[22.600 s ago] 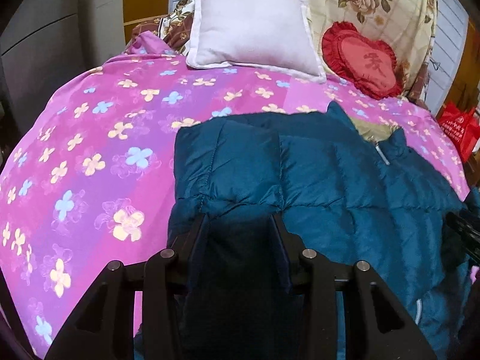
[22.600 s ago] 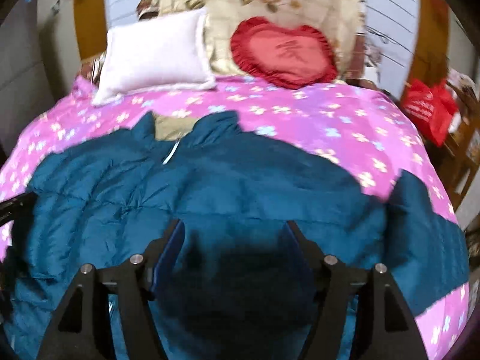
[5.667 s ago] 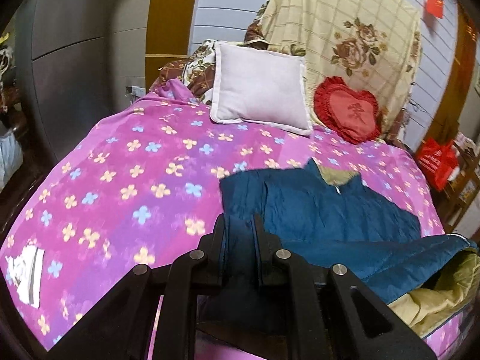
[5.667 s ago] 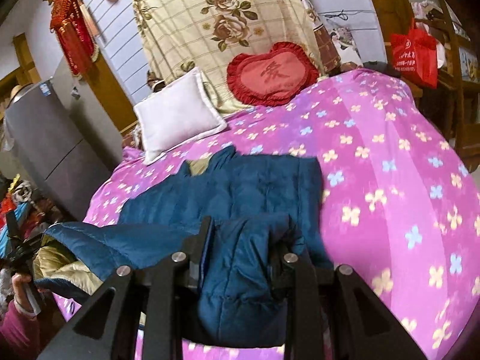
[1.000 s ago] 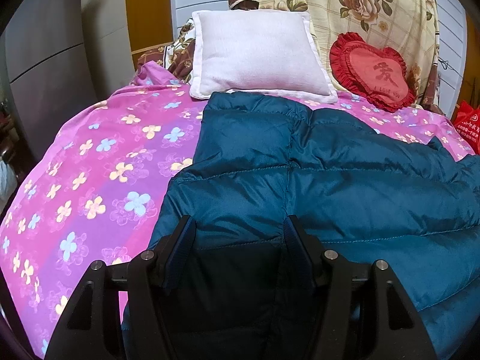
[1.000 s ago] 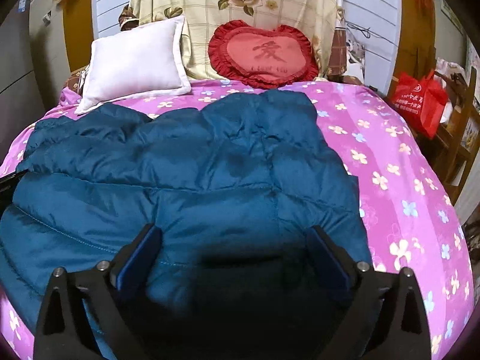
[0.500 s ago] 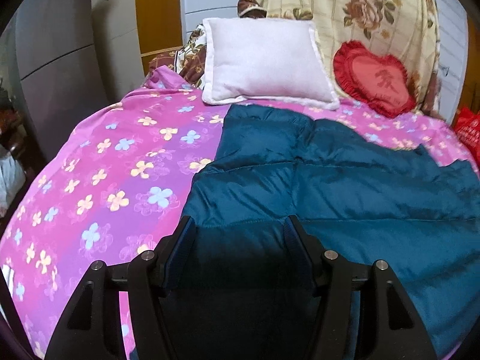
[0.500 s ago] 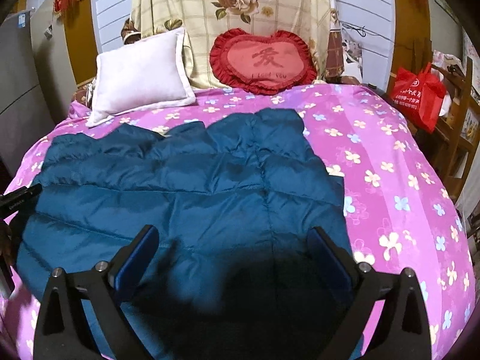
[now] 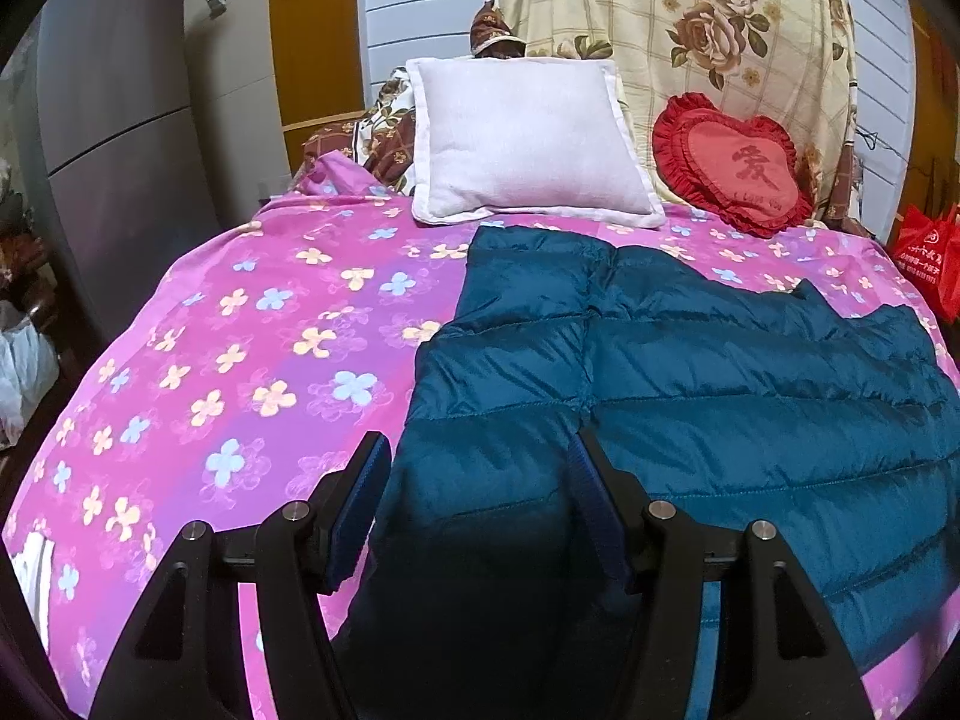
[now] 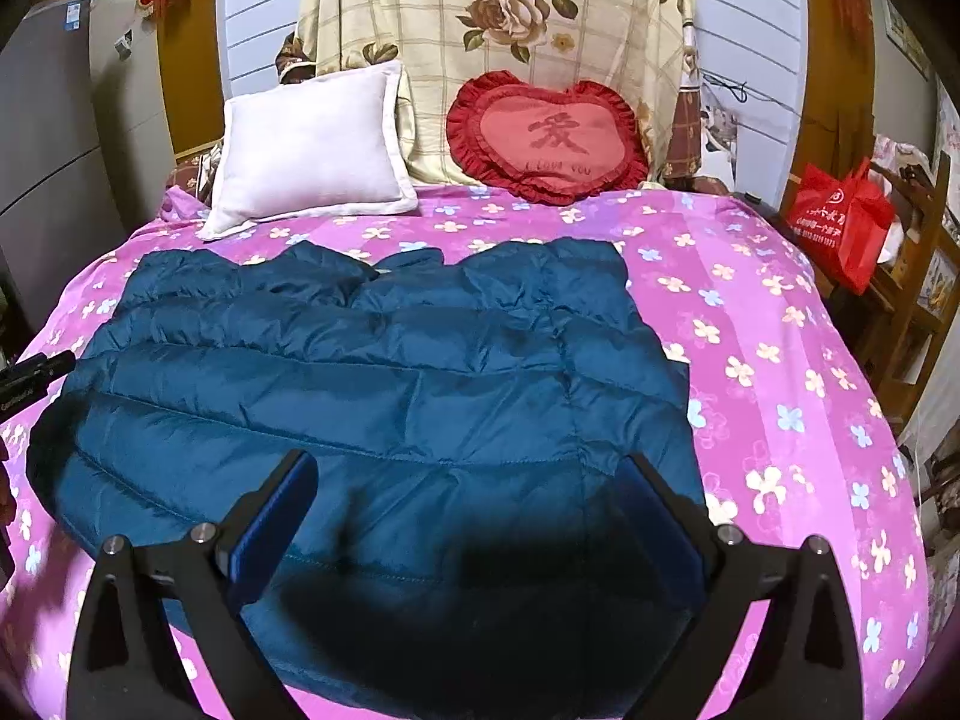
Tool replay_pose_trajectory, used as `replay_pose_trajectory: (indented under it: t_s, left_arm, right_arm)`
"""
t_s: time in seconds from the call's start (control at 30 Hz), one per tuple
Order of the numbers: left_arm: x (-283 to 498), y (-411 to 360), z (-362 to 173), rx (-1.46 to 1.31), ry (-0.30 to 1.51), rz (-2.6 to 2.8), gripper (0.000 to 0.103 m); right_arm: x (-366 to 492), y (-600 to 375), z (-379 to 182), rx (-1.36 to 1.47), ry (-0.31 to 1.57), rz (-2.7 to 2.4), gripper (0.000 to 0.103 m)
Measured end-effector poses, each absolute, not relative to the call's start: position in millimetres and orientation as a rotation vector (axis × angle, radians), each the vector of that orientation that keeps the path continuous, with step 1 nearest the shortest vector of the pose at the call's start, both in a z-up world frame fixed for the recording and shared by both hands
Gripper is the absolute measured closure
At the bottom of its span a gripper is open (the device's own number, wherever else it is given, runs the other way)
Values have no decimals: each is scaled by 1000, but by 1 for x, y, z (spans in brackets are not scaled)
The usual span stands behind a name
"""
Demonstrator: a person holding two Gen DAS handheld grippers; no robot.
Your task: Fold large clothes
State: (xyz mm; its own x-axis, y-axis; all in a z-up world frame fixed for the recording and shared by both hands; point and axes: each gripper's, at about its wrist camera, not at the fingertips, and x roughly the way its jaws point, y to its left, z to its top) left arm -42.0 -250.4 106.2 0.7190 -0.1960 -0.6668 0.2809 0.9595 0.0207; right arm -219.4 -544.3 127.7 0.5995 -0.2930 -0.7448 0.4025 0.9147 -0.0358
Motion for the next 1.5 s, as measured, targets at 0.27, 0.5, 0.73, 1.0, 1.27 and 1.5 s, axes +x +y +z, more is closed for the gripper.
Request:
replay_pose_trajectory:
  t_s: [0.27,0.5,0.73,1.0,1.27,1.5]
  left_arm:
    - [-38,-248,98,112,750,-251,59]
    - [-29,-246,89,109,777,-238,59]
    - [-9,-235,77,8,861,-298,59]
    - [28,-215,57,-203,1002,-404,51]
    - [47,-211,34,-340,1099,-485,36]
    - [53,-225,29,-307,1092,-526,25]
  right_arm:
    - [-221,-555,126,153,838,-426,2]
    - [-222,-572,118,171,848,-451,2]
    - [-226,-605,108,231,866,-482,0]
    - [-226,-665,83,400,885,-515,0]
    - [-214,-705,47,631,907,-400,0]
    - [-199,-715,32,656,934,-347,0]
